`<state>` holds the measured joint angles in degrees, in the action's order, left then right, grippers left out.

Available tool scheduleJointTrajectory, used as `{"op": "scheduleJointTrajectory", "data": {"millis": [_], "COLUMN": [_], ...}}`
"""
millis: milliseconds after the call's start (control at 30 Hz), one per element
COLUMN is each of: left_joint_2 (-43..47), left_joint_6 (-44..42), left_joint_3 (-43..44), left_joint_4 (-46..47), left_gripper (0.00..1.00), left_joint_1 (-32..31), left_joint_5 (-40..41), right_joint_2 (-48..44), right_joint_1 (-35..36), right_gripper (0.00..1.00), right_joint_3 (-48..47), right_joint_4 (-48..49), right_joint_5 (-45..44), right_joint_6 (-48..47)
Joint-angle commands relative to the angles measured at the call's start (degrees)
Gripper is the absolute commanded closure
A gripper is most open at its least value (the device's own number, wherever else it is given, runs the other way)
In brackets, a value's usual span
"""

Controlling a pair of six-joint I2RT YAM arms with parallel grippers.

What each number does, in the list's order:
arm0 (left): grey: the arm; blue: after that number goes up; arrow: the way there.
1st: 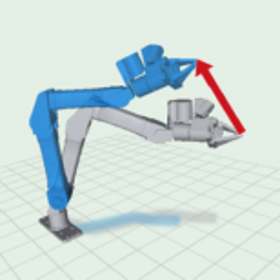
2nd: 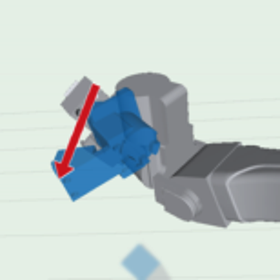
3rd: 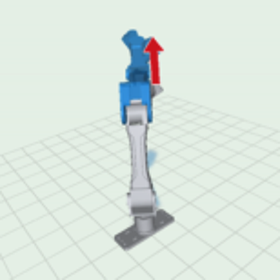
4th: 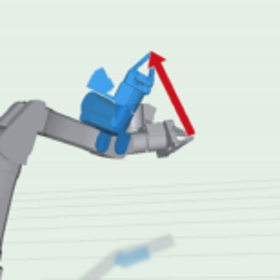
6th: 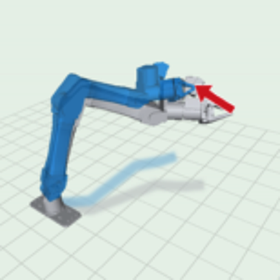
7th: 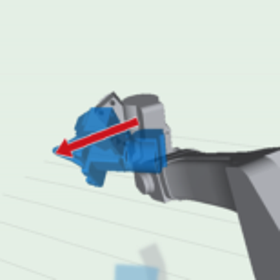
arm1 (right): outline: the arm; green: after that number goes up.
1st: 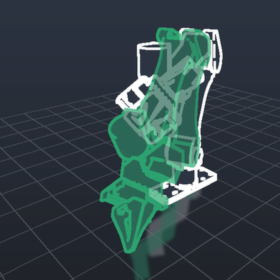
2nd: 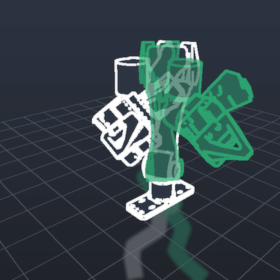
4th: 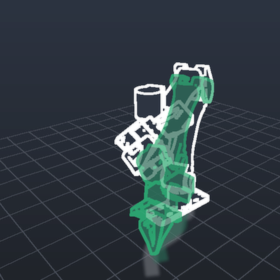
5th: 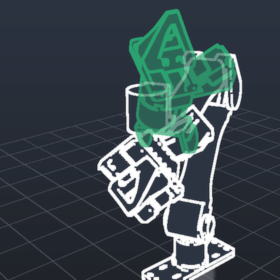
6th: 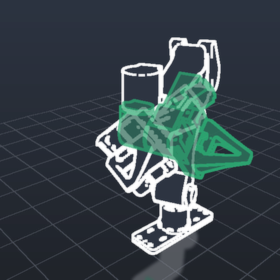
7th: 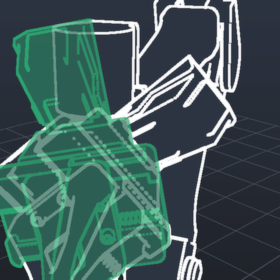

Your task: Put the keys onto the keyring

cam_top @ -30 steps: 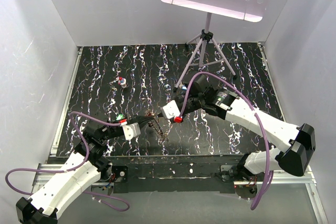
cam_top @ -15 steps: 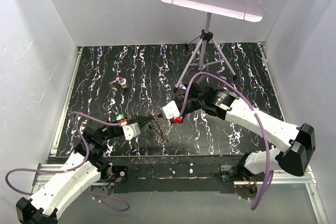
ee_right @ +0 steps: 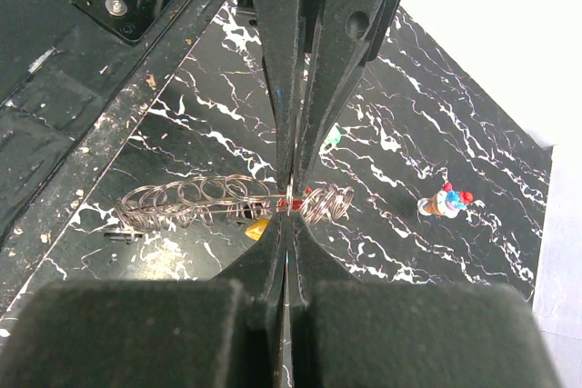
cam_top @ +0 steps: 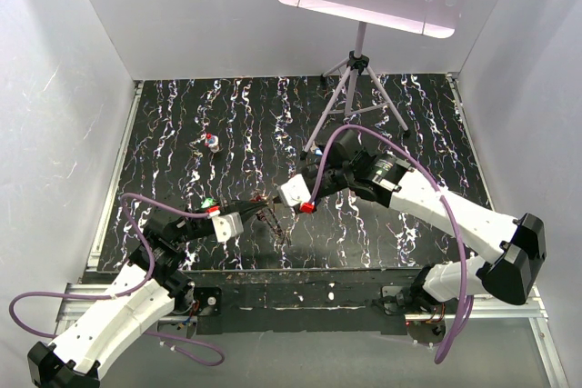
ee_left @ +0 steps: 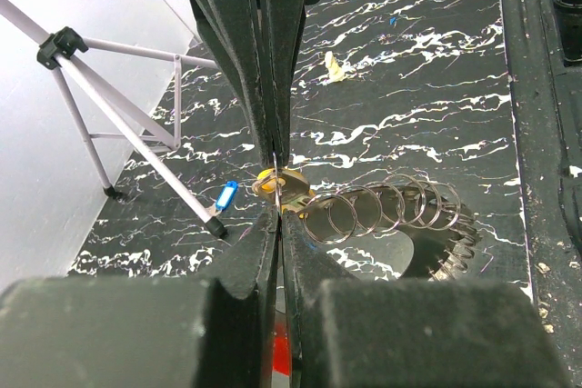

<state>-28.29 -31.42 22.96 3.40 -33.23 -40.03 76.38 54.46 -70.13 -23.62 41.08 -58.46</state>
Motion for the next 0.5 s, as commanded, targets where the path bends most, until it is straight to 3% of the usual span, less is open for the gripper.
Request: {"op": "scheduleJointTrajectory", "data": {"millis": [0,467], "left_joint_2": [0.78,1.05], "left_joint_6": [0.13,0.39], "left_joint_3": [0.77,0.59], "left_joint_4": [2.66,3.1], "left_gripper": [1.0,1.0], "left_joint_1": [-0.25,-0.25], "left_joint_5": [-0.93,-1.89], "right_joint_2": [0.79,1.84], "right_joint_1": [0.39,0.48], "right_gripper": [0.99,0.99], "right_joint_3": [-3.0,-4.05], "right_joint_4": [0.77,-0.64], "right_joint_5": [1.55,3.04], "right_joint_6": [0.36,0.98]}}
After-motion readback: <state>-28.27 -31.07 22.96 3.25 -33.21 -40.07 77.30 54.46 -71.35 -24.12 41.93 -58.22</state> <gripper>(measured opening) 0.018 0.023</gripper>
